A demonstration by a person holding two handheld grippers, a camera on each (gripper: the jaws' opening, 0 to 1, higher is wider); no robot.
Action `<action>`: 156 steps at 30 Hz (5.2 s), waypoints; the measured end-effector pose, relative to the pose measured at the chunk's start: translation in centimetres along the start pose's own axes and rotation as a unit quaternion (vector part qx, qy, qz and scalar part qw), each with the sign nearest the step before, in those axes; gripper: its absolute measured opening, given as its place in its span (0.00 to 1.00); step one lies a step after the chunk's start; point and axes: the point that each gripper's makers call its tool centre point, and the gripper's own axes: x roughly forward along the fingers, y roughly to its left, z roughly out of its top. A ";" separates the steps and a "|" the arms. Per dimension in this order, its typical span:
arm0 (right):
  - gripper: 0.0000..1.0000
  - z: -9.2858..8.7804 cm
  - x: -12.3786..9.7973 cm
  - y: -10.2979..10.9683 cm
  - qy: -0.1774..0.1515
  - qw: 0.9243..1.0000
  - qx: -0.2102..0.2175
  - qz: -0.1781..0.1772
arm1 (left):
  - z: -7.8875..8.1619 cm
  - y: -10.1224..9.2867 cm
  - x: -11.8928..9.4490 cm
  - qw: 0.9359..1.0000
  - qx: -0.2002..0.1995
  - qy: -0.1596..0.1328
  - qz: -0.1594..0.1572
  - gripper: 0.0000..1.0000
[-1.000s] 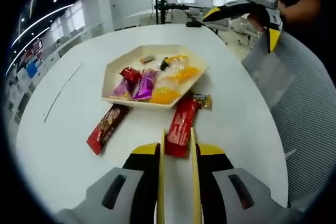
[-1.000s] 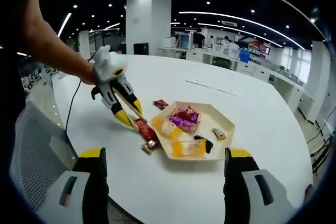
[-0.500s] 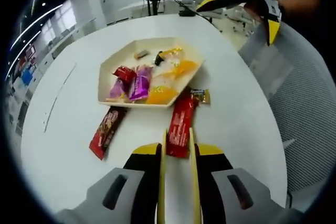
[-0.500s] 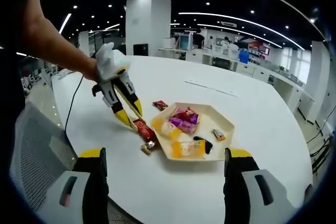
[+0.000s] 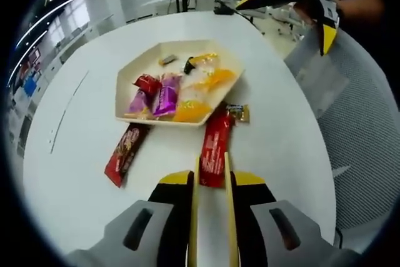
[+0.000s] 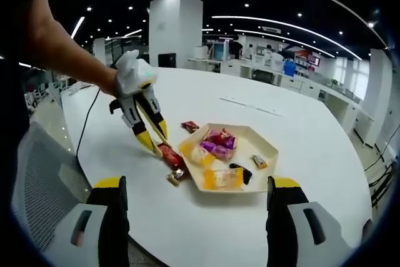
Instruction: Place the target food into the container with the food tongs after gripping and lifting it, then release it inside without dropping or visibly crushing the food.
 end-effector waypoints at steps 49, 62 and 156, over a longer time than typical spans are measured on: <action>0.90 0.3 -0.1 0.0 -0.009 1.000 0.000 0.001 | 4.5 3.6 -6.4 1.000 -0.015 -0.001 -0.004 0.19; 0.90 0.6 -0.2 0.0 -0.015 1.000 -0.001 -0.003 | 7.5 4.7 -4.9 1.000 -0.003 -0.003 0.001 0.19; 0.90 0.2 -0.2 -0.9 -0.007 1.000 0.011 -0.018 | 1.7 11.0 -0.9 0.999 0.026 0.032 0.013 0.23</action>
